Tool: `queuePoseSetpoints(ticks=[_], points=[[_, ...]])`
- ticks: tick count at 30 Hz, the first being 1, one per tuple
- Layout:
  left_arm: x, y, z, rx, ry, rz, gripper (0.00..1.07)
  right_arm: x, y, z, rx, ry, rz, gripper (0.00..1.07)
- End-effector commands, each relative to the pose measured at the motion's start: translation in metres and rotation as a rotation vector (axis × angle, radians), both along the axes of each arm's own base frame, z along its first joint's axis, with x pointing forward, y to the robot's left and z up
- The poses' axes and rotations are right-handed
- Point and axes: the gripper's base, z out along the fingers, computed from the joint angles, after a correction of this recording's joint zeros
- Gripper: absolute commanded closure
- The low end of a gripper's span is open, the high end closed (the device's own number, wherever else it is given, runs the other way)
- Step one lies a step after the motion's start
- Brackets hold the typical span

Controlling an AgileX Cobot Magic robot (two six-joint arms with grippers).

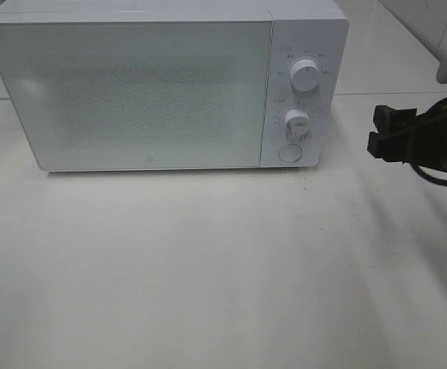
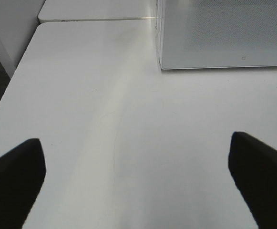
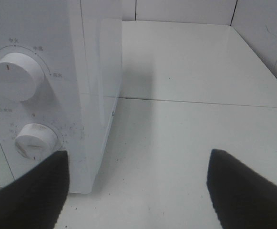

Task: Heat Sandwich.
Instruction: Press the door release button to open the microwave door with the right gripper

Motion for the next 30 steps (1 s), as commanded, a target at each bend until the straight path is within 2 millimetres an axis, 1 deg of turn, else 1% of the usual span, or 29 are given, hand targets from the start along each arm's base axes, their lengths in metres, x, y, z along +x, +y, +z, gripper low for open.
queuePoseSetpoints(ticks=[1,4,5,7,9,10,11,13,14,15,19,24,30], points=[[-0.004,-0.001,-0.001,-0.007,-0.022,-0.001,0.05,0.001,0.012,-0.007,-0.021,-0.035,-0.011,0.31],[-0.004,-0.001,-0.001,-0.007,-0.022,-0.001,0.05,0.001,0.022,-0.015,-0.023,-0.030,-0.008,0.31],[-0.004,-0.001,-0.001,-0.007,-0.022,-0.001,0.05,0.001,0.022,-0.015,-0.023,-0.030,-0.008,0.31],[-0.004,-0.001,-0.001,-0.007,-0.022,-0.001,0.05,0.000,0.034,-0.024,-0.018,0.000,0.011,0.31],[-0.004,-0.001,-0.001,-0.007,-0.022,-0.001,0.05,0.000,0.044,-0.028,-0.004,0.016,0.028,0.31],[-0.004,-0.001,-0.001,-0.007,-0.022,-0.001,0.05,0.000,0.044,-0.028,-0.004,0.016,0.028,0.31],[-0.004,-0.001,-0.001,-0.007,-0.022,-0.001,0.05,0.000,0.052,-0.032,0.004,0.027,0.044,0.31],[-0.004,-0.001,-0.001,-0.007,-0.022,-0.001,0.05,0.001,0.058,-0.036,0.005,0.039,0.046,0.31],[-0.004,-0.001,-0.001,-0.007,-0.022,-0.001,0.05,0.002,0.065,-0.039,0.011,0.049,0.043,0.31],[-0.004,-0.001,-0.001,-0.007,-0.022,-0.001,0.05,0.002,0.065,-0.039,0.011,0.049,0.043,0.31],[-0.004,-0.001,-0.001,-0.007,-0.022,-0.001,0.05,0.003,0.079,-0.046,0.017,0.069,0.052,0.31],[-0.004,-0.001,-0.001,-0.007,-0.022,-0.001,0.05,0.003,0.085,-0.049,0.018,0.076,0.058,0.31],[-0.004,-0.001,-0.001,-0.007,-0.022,-0.001,0.05,0.003,0.086,-0.050,0.017,0.085,0.059,0.31]])
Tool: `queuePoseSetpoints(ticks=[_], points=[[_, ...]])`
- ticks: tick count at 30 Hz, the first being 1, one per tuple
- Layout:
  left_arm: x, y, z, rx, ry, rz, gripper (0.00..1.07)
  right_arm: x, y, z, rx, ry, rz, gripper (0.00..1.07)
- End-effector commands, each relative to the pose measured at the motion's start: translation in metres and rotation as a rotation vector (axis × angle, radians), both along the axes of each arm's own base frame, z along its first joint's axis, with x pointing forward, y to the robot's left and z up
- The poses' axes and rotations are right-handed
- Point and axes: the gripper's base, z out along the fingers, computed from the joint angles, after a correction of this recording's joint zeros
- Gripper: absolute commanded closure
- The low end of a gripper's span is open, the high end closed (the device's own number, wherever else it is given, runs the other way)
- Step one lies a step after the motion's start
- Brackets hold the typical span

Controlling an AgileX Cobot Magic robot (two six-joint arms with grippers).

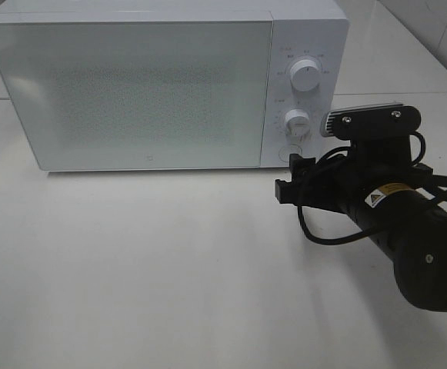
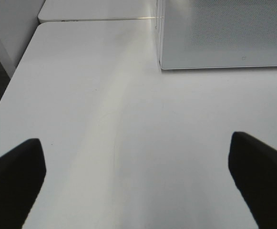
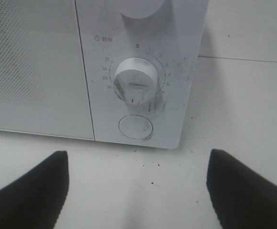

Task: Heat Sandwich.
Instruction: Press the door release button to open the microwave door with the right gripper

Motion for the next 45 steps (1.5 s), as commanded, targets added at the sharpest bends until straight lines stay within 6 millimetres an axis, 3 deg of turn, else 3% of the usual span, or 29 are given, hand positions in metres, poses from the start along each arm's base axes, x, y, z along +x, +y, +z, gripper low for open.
queuePoseSetpoints(ticks=[1,9,26,34,38,41,42,45], points=[[-0.0037,-0.0009,-0.0010,-0.007,-0.022,-0.001,0.05,0.0015,0.0028,0.0024,0.012,-0.013,0.003,0.31],[-0.0037,-0.0009,-0.0010,-0.007,-0.022,-0.001,0.05,0.0015,0.0029,0.0024,0.155,0.005,-0.049,0.31],[-0.0037,-0.0009,-0.0010,-0.007,-0.022,-0.001,0.05,0.0014,0.0032,0.0025,1.008,0.111,-0.364,0.31],[-0.0037,-0.0009,-0.0010,-0.007,-0.022,-0.001,0.05,0.0014,0.0032,0.0025,1.322,0.152,-0.482,0.34],[-0.0037,-0.0009,-0.0010,-0.007,-0.022,-0.001,0.05,0.0014,0.0032,0.0025,1.387,0.160,-0.507,0.42],[-0.0037,-0.0009,-0.0010,-0.007,-0.022,-0.001,0.05,0.0008,0.0035,0.0009,1.430,0.183,-0.535,0.58],[-0.0037,-0.0009,-0.0010,-0.007,-0.022,-0.001,0.05,0.0008,0.0035,0.0009,1.430,0.183,-0.535,0.58],[-0.0037,-0.0009,-0.0010,-0.007,-0.022,-0.001,0.05,0.0002,0.0036,-0.0007,1.432,0.202,-0.550,0.83]])
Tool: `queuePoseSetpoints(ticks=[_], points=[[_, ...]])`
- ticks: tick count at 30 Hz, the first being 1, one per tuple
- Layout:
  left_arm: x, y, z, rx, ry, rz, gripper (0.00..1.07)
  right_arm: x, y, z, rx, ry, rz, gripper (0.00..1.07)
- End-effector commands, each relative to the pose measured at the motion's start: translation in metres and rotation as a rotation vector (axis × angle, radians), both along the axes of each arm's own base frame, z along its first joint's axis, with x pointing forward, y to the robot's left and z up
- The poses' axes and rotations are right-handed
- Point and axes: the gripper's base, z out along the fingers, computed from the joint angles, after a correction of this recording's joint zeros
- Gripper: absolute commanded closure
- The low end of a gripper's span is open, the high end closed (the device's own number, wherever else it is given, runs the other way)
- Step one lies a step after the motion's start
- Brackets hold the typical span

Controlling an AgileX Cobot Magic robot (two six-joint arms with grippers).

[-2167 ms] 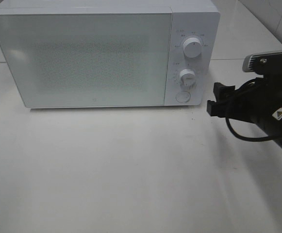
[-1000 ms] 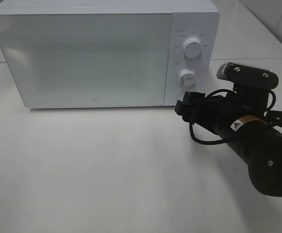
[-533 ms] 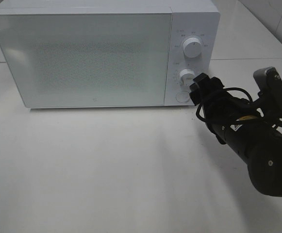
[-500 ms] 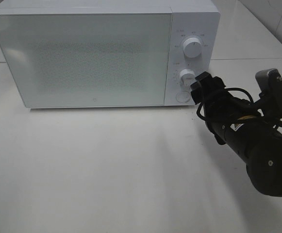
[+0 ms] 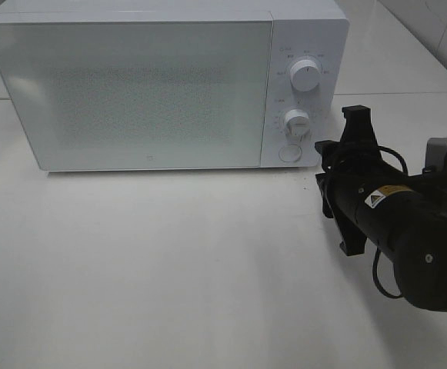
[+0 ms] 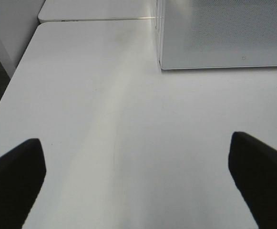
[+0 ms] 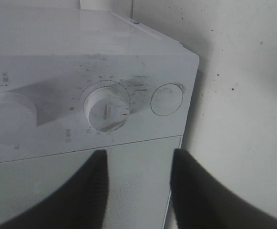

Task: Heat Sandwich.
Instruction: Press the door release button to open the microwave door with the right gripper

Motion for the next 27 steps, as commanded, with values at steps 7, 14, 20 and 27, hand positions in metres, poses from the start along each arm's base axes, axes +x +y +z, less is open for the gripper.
queuePoseSetpoints(ticks=[7,14,20,27], points=[[-0.004,-0.001,-0.001,-0.007,-0.022,-0.001,0.05,0.000,0.004,-0.002,0.031,0.044,0.012,1.07],[-0.004,-0.001,-0.001,-0.007,-0.022,-0.001,0.05,0.000,0.004,-0.002,0.043,0.049,0.008,1.07],[-0.004,-0.001,-0.001,-0.007,-0.022,-0.001,0.05,0.005,0.004,-0.013,0.035,0.074,0.012,1.07],[-0.004,-0.001,-0.001,-0.007,-0.022,-0.001,0.05,0.020,0.007,-0.020,0.091,0.080,0.020,1.07]])
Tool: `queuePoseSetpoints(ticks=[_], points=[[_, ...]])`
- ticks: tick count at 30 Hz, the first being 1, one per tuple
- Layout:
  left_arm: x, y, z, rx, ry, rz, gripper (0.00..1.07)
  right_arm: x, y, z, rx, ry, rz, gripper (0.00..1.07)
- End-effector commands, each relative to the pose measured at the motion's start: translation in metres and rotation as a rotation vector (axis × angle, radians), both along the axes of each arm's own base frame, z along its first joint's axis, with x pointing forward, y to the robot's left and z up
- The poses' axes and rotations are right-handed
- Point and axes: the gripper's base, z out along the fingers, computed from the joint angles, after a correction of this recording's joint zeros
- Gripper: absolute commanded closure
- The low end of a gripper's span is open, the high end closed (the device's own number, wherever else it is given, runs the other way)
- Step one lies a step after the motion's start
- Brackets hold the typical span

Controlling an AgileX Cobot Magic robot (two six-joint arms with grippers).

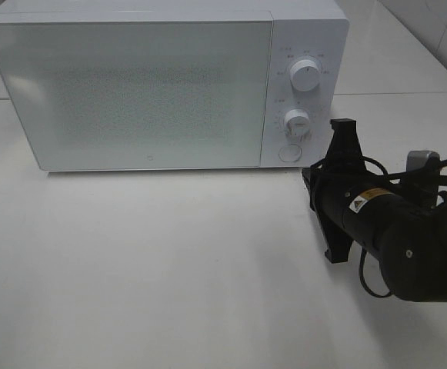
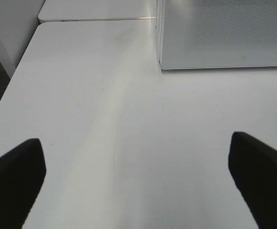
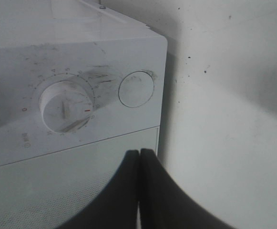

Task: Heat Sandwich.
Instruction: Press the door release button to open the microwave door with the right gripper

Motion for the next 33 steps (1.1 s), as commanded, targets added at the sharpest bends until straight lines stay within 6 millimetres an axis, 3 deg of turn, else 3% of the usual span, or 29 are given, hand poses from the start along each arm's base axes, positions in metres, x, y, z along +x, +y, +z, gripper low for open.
queuePoseSetpoints(ticks=[1,25,33], points=[[-0.004,-0.001,-0.001,-0.007,-0.022,-0.001,0.05,0.011,0.002,-0.002,0.024,-0.003,0.007,1.07],[-0.004,-0.001,-0.001,-0.007,-0.022,-0.001,0.05,0.074,0.006,-0.021,0.026,0.049,-0.031,1.07],[-0.004,-0.001,-0.001,-0.007,-0.022,-0.001,0.05,0.086,0.008,-0.028,0.030,0.063,-0.036,1.07]])
